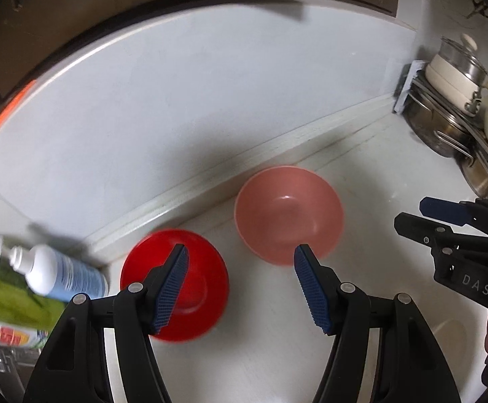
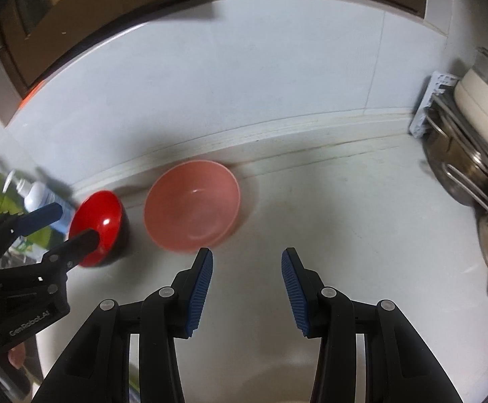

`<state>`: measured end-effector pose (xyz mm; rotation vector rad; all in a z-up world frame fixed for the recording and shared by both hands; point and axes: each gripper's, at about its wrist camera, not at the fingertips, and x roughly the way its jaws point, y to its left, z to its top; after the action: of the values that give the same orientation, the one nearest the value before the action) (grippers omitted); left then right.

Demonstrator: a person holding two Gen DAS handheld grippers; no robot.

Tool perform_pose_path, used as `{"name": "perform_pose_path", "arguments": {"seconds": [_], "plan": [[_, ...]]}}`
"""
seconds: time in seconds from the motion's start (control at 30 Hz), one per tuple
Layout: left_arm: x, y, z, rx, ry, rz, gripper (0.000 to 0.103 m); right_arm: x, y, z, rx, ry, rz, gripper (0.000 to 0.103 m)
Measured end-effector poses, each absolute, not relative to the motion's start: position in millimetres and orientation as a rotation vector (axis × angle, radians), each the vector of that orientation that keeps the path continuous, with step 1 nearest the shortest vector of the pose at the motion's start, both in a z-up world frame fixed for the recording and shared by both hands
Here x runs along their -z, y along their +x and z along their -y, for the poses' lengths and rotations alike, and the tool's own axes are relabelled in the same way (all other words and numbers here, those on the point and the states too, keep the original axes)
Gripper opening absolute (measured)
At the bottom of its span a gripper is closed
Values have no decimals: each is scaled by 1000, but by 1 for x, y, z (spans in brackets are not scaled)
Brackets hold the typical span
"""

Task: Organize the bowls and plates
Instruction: 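Move both grippers toward the pink bowl, then close both grippers on the pink bowl rim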

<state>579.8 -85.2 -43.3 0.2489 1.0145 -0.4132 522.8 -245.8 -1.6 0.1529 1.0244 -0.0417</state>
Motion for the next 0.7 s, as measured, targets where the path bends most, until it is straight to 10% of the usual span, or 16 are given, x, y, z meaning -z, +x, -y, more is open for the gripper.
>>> {"name": "perform_pose_path", "arguments": {"seconds": [0.7], "plan": [[121, 652, 118, 407, 259, -1138, 55, 71, 594, 246, 65, 303, -1192, 43]]}}
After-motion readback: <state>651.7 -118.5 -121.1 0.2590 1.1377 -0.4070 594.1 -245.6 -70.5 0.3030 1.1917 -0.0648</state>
